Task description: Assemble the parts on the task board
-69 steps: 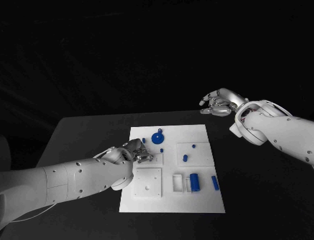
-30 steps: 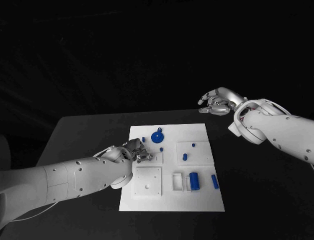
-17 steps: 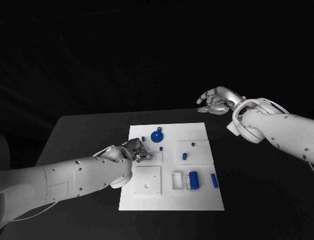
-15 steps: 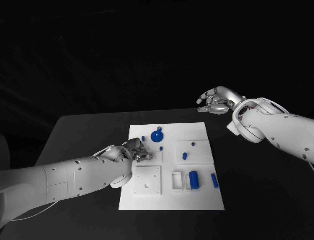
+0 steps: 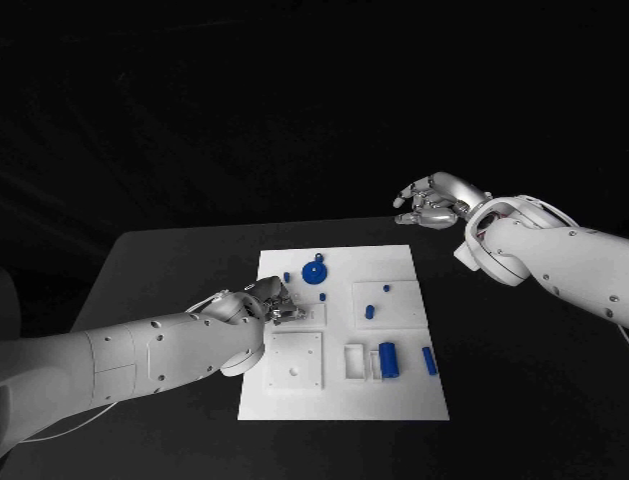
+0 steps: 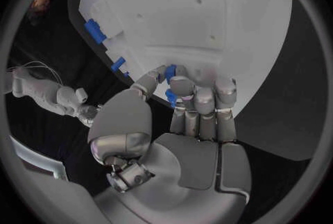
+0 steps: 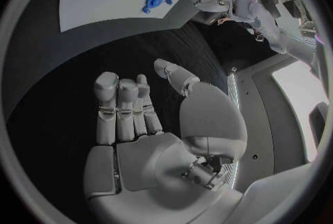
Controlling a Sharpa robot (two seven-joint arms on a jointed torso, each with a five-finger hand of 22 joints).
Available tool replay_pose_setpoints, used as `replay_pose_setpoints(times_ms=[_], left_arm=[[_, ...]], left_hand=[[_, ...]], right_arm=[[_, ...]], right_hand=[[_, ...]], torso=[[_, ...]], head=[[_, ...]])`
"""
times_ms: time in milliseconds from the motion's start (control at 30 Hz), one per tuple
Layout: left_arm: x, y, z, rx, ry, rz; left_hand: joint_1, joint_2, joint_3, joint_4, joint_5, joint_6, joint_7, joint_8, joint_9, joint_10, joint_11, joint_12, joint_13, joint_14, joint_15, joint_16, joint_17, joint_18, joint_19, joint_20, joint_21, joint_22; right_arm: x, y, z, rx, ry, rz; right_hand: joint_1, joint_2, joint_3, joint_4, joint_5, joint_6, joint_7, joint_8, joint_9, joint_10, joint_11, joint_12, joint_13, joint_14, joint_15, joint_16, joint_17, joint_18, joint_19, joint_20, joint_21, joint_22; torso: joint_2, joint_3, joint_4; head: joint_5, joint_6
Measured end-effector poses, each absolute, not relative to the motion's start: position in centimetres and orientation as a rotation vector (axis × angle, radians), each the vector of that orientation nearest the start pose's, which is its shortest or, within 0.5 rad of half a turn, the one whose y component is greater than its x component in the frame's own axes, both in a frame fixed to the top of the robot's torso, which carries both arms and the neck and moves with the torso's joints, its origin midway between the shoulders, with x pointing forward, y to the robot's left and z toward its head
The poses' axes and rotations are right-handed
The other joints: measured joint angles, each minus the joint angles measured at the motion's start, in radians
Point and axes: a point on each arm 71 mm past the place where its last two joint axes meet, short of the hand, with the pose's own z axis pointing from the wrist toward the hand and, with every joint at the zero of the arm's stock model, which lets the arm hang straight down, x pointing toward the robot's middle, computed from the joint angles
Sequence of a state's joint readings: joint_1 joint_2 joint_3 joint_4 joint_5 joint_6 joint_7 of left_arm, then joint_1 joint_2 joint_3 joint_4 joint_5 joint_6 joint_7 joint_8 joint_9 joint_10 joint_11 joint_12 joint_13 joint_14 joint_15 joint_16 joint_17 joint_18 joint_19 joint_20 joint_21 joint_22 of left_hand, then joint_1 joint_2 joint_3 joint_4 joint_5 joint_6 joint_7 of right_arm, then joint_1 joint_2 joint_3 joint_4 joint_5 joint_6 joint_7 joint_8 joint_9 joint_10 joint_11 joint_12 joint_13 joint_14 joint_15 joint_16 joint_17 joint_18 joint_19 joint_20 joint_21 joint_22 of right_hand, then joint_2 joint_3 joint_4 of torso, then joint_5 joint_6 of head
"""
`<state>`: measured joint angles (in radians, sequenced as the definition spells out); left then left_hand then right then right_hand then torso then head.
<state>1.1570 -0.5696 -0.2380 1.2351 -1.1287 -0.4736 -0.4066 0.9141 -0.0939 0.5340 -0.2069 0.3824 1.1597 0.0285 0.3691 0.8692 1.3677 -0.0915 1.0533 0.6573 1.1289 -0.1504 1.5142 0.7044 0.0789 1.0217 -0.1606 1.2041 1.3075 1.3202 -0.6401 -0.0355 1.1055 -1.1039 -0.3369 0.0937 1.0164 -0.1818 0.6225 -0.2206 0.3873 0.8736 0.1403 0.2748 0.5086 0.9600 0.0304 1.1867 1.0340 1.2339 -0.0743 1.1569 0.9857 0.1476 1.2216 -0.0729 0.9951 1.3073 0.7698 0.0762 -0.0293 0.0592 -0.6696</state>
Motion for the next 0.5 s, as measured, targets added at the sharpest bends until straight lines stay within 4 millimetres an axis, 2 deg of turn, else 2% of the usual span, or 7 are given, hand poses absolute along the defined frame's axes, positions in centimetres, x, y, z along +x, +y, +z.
replay_pose_setpoints(times_ms=[167,367,500], left_arm=[[49.94,17.48,-29.41,-0.335,1.91,-0.388],[49.93,17.52,-29.47,-0.339,1.913,-0.387],[49.92,17.56,-29.5,-0.342,1.914,-0.388]], left_hand=[[0.001,-0.007,-0.004,0.004,-0.008,0.008,-0.005,0.0,0.0,0.006,-0.006,0.0,0.0,0.006,-0.006,0.0,0.0,0.006,0.0,0.0,0.0,0.0],[-0.001,-0.017,-0.002,0.028,-0.048,0.019,-0.012,0.0,0.001,0.014,-0.016,0.0,0.0,0.015,-0.015,0.0,0.001,0.016,0.0,0.0,0.0,0.0],[-0.005,-0.021,0.0,0.038,-0.05,0.025,-0.018,0.0,0.009,0.019,-0.025,0.0,0.0,0.021,-0.021,0.0,0.001,0.024,0.0,0.0,0.0,0.0]], right_arm=[[57.6,-22.07,-13.56,0.121,1.532,0.743],[57.6,-22.09,-13.56,0.121,1.532,0.743],[57.6,-22.1,-13.57,0.121,1.533,0.743]], right_hand=[[0.0,0.0,0.0,0.0,0.0,0.001,0.0,0.0,0.0,0.0,0.0,0.0,0.0,0.0,0.0,0.0,0.0,0.0,0.0,0.0,0.0,0.0],[0.0,0.0,-0.001,0.001,0.0,0.002,0.0,0.0,0.0,0.0,0.0,0.0,0.0,0.0,0.0,0.0,0.0,0.0,0.0,0.0,0.0,0.0],[0.0,0.0,-0.003,0.003,0.0,0.003,0.0,0.0,0.0,0.0,0.0,-0.001,0.0,0.0,0.0,0.0,0.0,0.0,0.0,0.0,0.0,0.0]], torso=[[0.0,0.0,0.0001],[0.0,0.0,0.0002],[0.0,0.0,0.0002]], head=[[0.0,0.0],[-0.001,0.0],[-0.002,0.001]])
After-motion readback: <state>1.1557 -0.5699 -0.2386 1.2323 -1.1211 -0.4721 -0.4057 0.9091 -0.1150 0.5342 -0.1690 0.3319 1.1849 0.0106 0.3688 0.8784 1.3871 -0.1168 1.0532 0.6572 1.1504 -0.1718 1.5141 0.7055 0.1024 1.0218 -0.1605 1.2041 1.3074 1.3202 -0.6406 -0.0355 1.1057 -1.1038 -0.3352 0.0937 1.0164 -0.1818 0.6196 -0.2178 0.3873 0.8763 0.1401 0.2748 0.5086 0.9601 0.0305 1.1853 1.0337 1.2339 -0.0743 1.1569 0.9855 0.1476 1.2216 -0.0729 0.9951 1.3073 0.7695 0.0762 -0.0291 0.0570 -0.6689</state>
